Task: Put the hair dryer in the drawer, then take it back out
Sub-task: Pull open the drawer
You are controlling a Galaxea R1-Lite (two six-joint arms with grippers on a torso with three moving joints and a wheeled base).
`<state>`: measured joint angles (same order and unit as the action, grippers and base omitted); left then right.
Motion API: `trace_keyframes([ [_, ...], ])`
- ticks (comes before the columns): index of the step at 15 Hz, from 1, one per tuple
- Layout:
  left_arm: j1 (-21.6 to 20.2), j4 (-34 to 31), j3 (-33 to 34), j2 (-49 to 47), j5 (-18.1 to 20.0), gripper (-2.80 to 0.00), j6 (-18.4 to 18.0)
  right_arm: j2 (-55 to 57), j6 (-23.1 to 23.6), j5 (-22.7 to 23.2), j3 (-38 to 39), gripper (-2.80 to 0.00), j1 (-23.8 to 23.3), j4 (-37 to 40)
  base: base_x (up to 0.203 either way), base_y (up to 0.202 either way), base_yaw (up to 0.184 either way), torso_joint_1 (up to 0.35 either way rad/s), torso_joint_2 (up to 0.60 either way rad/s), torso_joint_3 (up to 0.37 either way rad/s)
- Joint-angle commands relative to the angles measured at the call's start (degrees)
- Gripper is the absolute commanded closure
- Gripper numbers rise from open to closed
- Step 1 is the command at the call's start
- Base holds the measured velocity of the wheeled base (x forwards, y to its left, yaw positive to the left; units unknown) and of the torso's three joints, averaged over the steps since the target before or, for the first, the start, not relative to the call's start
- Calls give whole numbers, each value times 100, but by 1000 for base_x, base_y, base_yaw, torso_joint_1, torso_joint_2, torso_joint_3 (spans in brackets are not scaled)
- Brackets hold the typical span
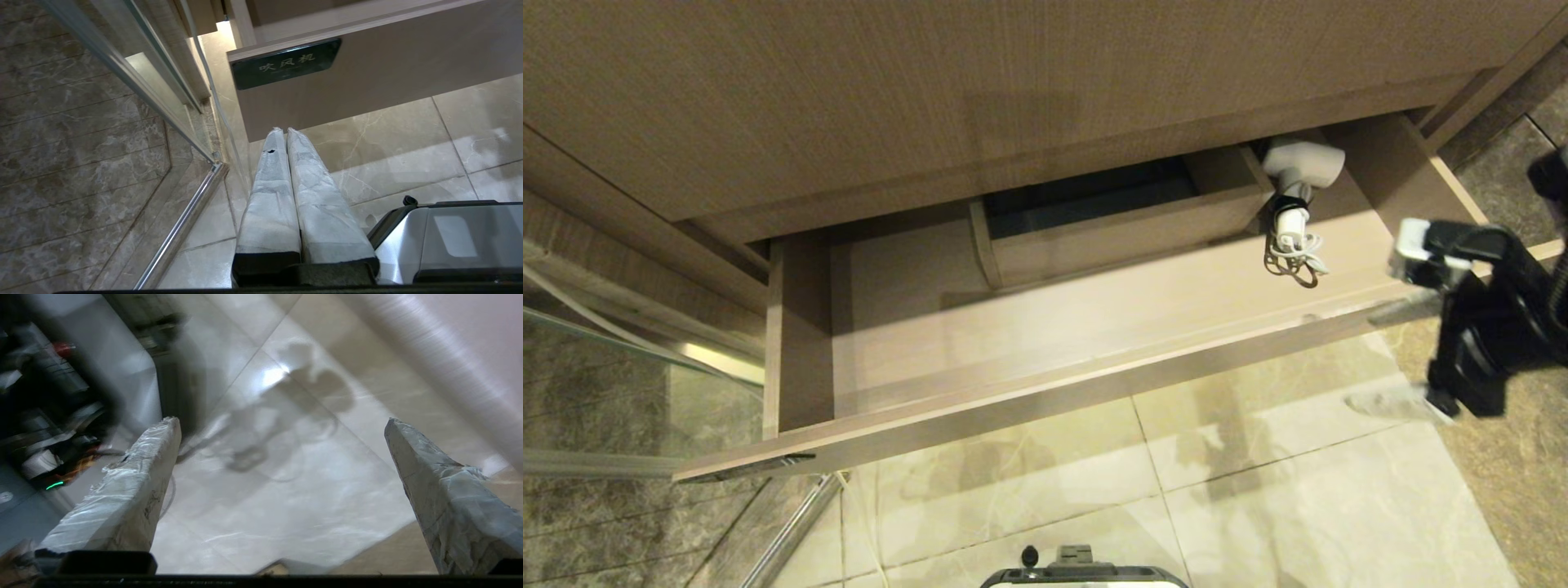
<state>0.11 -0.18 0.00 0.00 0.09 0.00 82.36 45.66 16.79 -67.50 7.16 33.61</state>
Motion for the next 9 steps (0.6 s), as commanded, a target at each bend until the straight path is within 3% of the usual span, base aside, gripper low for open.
trace_keyframes([
  [1, -2, 1, 0, 0, 0, 0, 0, -984, -55, 1, 625, -280, -99, 323, 0, 0, 0, 0, 0, 0],
  [5, -2, 1, 4, 0, 0, 0, 0, -2101, -389, -21, 1209, -280, -149, 1005, 0, 0, 0, 0, 0, 0],
  [8, -2, 1, 7, 0, 0, 0, 0, -2020, -1026, -25, 823, -280, -221, 911, 0, 0, 0, 0, 0, 0],
  [9, -2, 1, 9, 0, 0, 0, 0, -1940, -1265, -41, 649, 0, -269, 881, 0, 0, 0, 0, 0, 0],
])
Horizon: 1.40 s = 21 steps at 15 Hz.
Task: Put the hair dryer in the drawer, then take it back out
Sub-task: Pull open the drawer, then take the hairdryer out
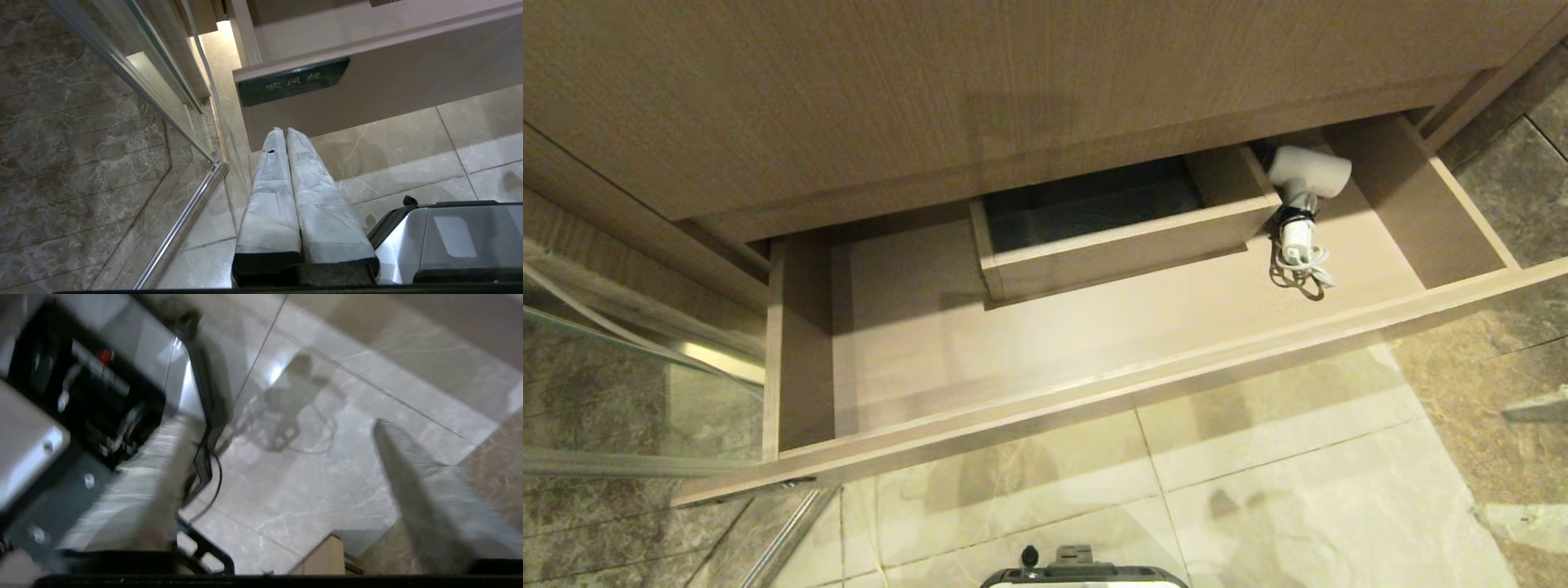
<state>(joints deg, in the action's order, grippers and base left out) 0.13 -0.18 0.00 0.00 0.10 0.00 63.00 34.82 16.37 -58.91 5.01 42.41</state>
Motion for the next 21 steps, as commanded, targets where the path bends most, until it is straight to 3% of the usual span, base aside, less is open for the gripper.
trace_keyframes([
  [1, 4, 1, 8, 0, -1, 0, 0, 16, -212, -13, -292, 0, -71, -51, 0, 0, 0, 0, 0, 0],
  [4, -1, 1, 3, 0, -1, 0, 0, 63, -247, -133, -702, 0, -171, -263, 0, 0, 0, 0, 0, 0],
  [6, 4, 1, 0, 0, -1, 0, 0, 79, -296, -542, -874, 0, -287, -509, 0, 0, 0, 0, 0, 0],
  [8, -4, 1, 8, 0, -1, 0, 0, 280, -403, -674, -1036, 0, -363, -850, 0, 0, 0, 0, 0, 0],
  [13, -4, 1, 9, 0, -1, 0, 0, 1489, -533, -714, -1659, 0, -1141, -1701, 0, 0, 0, 0, 0, 0],
  [17, -5, 1, 9, 0, -1, 0, 0, 2344, -2116, -728, -1938, 0, -1266, -1864, 0, 0, 0, 0, 0, 0],
  [21, -5, 1, 9, 0, -1, 0, 0, 3440, -3183, -868, -2729, 0, -1272, -2165, 0, 0, 0, 0, 0, 0],
])
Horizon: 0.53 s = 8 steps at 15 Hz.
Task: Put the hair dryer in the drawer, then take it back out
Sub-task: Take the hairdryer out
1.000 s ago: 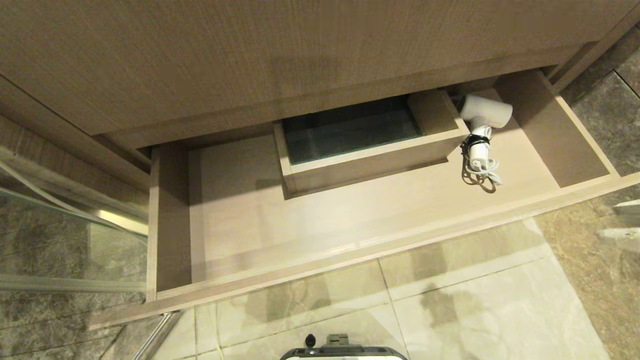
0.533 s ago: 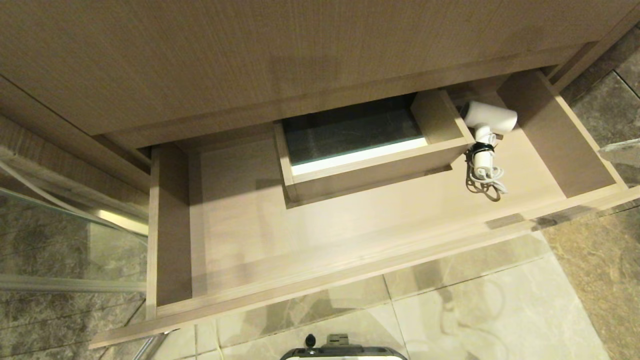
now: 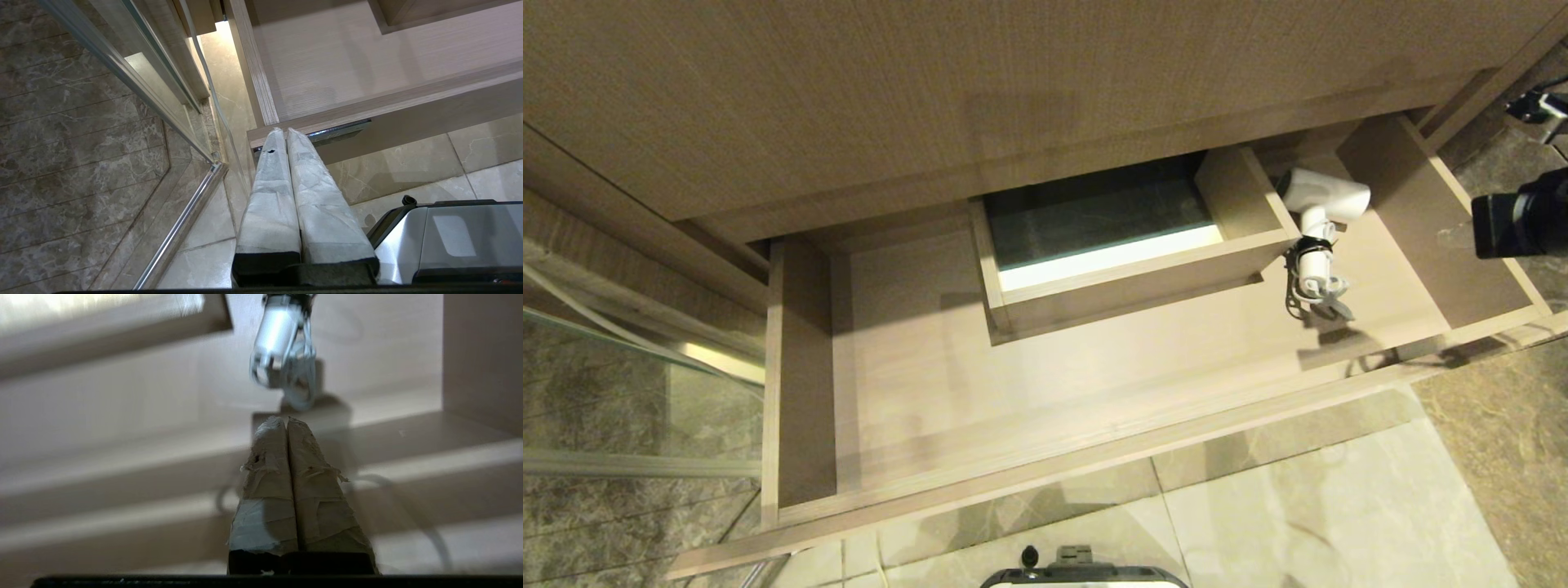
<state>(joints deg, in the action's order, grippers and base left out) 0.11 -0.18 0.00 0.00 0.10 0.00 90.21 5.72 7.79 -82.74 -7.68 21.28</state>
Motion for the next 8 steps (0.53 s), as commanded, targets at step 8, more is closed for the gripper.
trace_keyframes([
  [8, -2, 1, 9, 0, -1, 0, 0, 2494, -1723, -292, -1930, -67, 70, -1079, 0, 0, 0, 0, 0, 0],
])
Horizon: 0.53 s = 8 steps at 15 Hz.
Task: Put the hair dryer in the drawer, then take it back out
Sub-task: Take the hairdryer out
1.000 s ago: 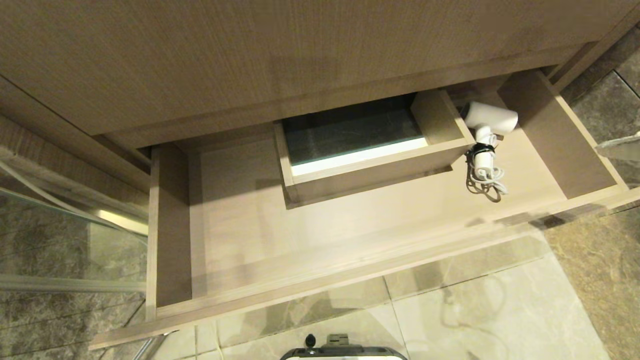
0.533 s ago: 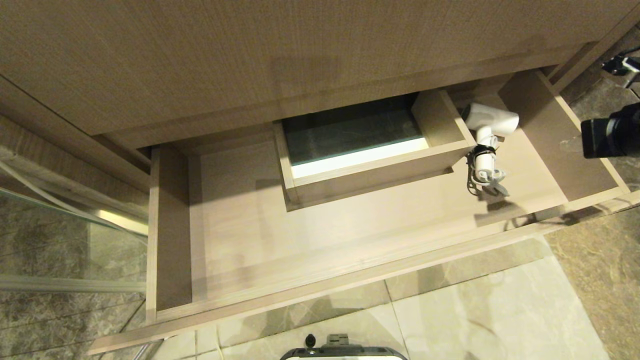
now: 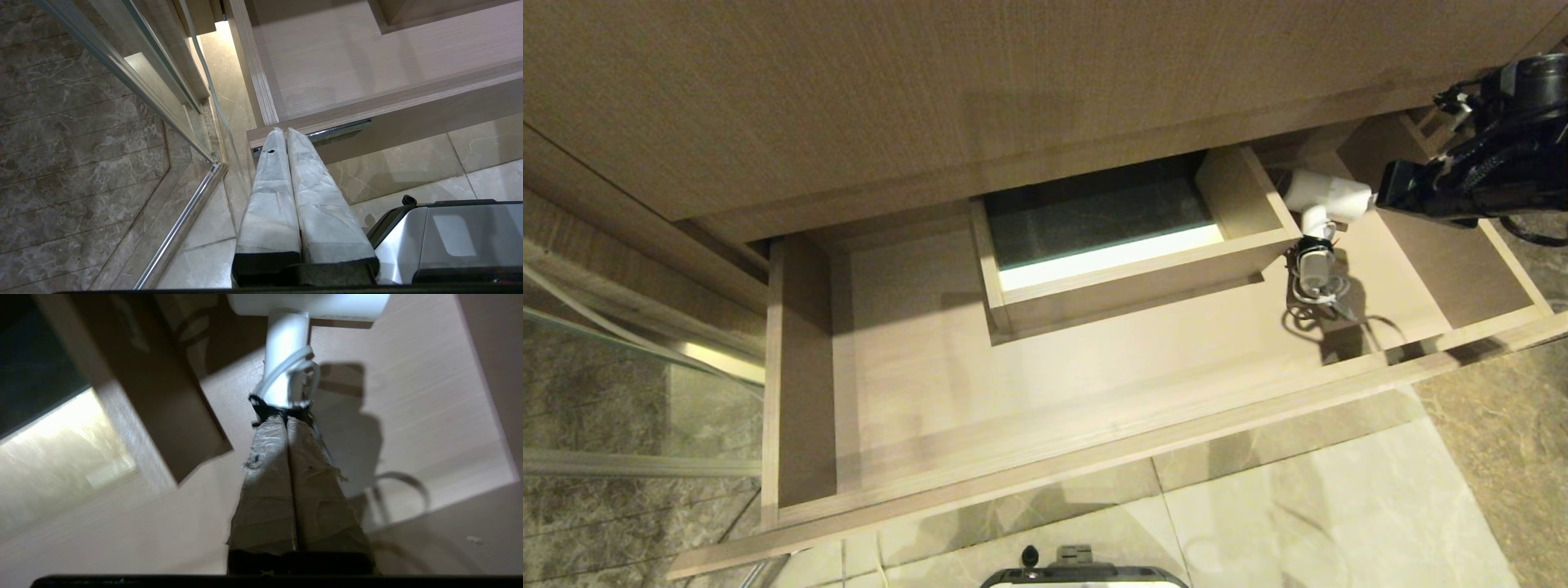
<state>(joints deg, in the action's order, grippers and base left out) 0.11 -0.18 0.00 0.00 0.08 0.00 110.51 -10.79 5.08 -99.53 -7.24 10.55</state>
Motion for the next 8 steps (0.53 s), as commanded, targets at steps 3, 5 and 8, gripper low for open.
trace_keyframes([
  [3, -1, 1, 2, 0, 0, 0, 0, 868, -69, -207, -523, -280, 113, -45, 0, 0, 0, 0, 0, 0],
  [5, -2, 1, 9, 0, 0, 0, 0, 1003, -46, -241, -533, -280, 120, -176, 0, 0, 0, 0, 0, 0],
  [8, -2, 1, 9, 0, 0, 0, 0, 1238, -46, -267, -558, -280, 118, -397, 0, 0, 0, 0, 0, 0],
])
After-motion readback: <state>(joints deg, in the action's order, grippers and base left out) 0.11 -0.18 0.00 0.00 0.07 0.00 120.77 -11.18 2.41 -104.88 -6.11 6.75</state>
